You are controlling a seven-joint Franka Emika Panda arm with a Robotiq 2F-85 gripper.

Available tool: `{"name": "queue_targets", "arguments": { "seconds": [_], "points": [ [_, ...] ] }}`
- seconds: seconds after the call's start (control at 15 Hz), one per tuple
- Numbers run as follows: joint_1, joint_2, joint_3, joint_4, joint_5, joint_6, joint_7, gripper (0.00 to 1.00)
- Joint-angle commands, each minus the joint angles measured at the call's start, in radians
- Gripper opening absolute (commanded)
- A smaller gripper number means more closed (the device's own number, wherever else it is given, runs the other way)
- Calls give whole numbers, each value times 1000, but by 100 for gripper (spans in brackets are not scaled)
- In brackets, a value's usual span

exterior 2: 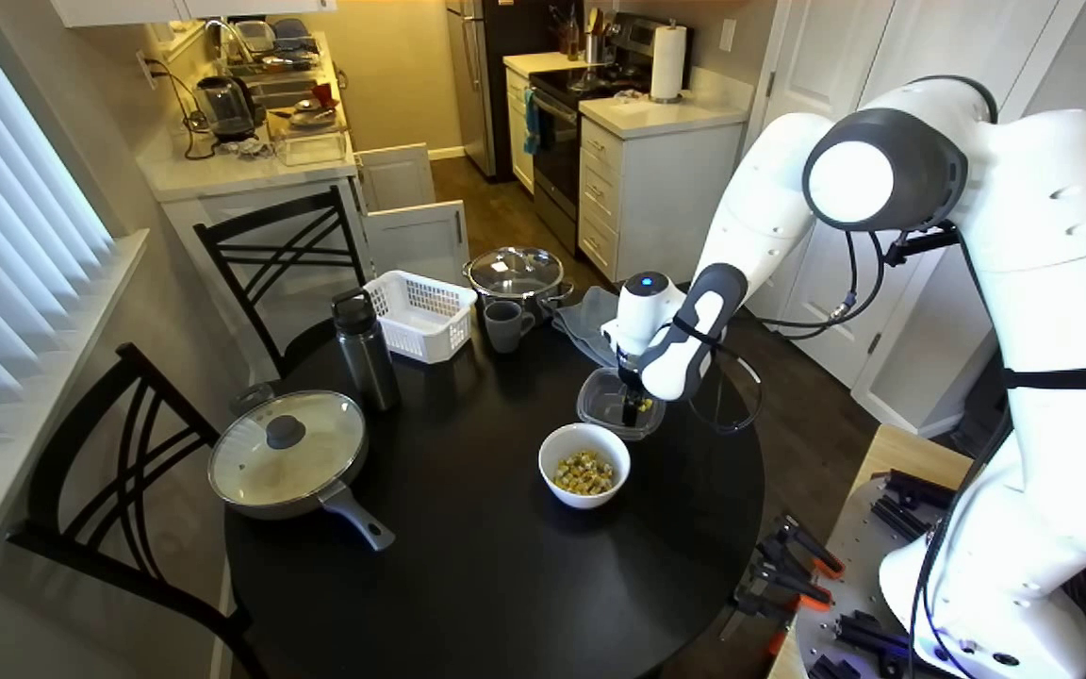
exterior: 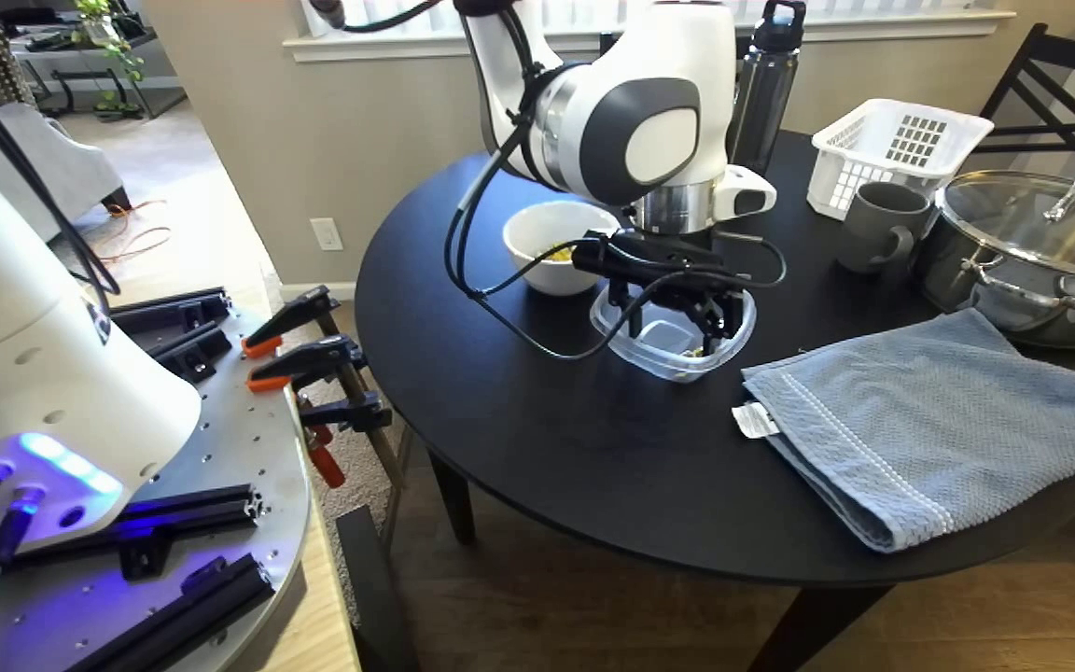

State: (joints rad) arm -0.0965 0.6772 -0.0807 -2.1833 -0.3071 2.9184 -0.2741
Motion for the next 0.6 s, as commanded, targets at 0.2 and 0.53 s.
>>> {"name": "queue_targets", "arguments": {
  "seconds": [0.2,0.53],
  "points": [
    [-43,14,45,-7,-3,76,-75,61],
    [-96,21,79,-8,13,73,-97,28]
  ]
}}
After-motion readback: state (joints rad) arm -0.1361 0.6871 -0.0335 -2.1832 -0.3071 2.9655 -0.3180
